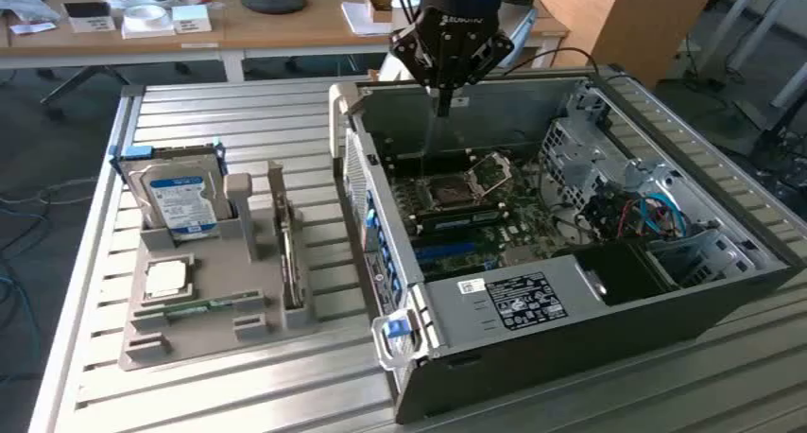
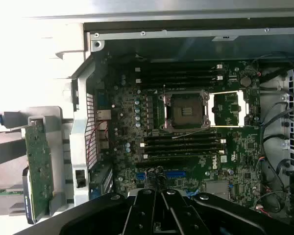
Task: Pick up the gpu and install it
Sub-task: 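Reach for the gpu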
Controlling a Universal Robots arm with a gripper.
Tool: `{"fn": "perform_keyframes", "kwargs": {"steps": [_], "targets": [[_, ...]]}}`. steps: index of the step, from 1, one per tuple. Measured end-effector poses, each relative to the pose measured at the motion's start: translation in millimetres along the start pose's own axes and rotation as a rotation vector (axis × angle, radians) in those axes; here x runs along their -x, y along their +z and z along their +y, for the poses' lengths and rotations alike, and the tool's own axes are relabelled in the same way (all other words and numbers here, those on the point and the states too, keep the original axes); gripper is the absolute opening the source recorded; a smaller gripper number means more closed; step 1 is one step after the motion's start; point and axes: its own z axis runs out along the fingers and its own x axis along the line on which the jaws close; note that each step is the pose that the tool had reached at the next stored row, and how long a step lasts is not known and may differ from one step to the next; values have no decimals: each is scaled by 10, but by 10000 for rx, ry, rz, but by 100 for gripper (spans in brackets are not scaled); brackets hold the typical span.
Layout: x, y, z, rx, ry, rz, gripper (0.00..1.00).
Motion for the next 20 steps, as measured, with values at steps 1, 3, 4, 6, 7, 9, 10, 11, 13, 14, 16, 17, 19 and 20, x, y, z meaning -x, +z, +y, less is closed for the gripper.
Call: {"fn": "perform_keyframes", "kwargs": {"steps": [1,3,4,6,7,9,10,11,13,14,16,17,19,20], "targets": [[0,0,0,0,0,0,11],[0,0,0,1,-1,0,11],[0,0,0,0,0,0,11],[0,0,0,1,-1,0,11],[0,0,0,0,0,0,11],[0,0,0,0,0,0,11],[0,0,0,0,0,0,11],[0,0,0,0,0,0,11],[0,0,0,1,-1,-1,11],[-5,1,0,3,1,-2,11],[-28,0,-2,1,0,-1,11],[-42,-1,-3,1,0,-1,11],[-70,-1,-5,1,0,-2,11],[-86,-1,-6,1,0,-2,11]]}}
